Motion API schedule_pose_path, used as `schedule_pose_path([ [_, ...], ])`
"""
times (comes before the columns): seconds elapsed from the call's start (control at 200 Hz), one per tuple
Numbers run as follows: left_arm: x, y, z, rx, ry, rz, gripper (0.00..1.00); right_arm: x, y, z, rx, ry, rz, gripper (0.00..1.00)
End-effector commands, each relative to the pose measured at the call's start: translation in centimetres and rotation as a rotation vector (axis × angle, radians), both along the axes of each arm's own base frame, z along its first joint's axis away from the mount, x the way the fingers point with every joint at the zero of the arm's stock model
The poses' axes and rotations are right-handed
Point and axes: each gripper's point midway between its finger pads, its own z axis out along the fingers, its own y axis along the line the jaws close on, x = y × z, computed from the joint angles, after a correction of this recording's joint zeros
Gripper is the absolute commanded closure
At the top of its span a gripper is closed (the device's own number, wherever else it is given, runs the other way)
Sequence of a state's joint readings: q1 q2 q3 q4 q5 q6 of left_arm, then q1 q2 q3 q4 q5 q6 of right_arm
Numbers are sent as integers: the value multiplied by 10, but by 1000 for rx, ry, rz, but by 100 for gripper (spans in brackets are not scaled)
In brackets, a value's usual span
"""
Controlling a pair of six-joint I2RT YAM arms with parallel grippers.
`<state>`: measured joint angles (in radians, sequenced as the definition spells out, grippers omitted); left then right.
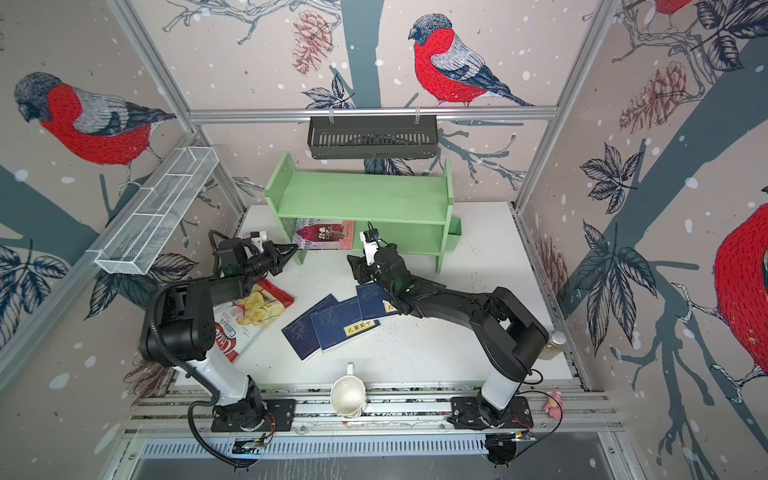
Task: Stacking books/files
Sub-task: Move the book to the bookshelf.
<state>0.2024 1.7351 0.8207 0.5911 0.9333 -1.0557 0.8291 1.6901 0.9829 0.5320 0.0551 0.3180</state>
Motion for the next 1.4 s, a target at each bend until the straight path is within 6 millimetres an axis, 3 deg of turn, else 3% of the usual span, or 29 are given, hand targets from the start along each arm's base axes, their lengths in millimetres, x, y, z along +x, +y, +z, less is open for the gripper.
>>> schedule_pose_path([
  [0.0,1,4,-6,37,8,5,100,1,0,11,31,-22,-10,43],
  [0.33,7,7,-12,49,36,14,100,0,1,12,39,-23,-8,43],
  [0.615,3,6,1,41,17,23,54,-1,-1,12,42,-24,-14,42],
  [0.765,-4,5,4,52,25,18,44,-1,-1,12,45,-26,-16,42],
  [0.951,-17,7,7,114,46,25,40,-4,-5,15,45,-30,-21,41],
  [1.096,-35,7,21,228,30,-4,40,-12,-14,16,15,11,-44,42],
  [1.196,-57,2,19,339,35,-65,41,-24,-30,9,-33,84,-90,43],
  [1.391,-103,-34,-23,460,125,-301,42,-62,-50,-23,-72,309,-61,42],
])
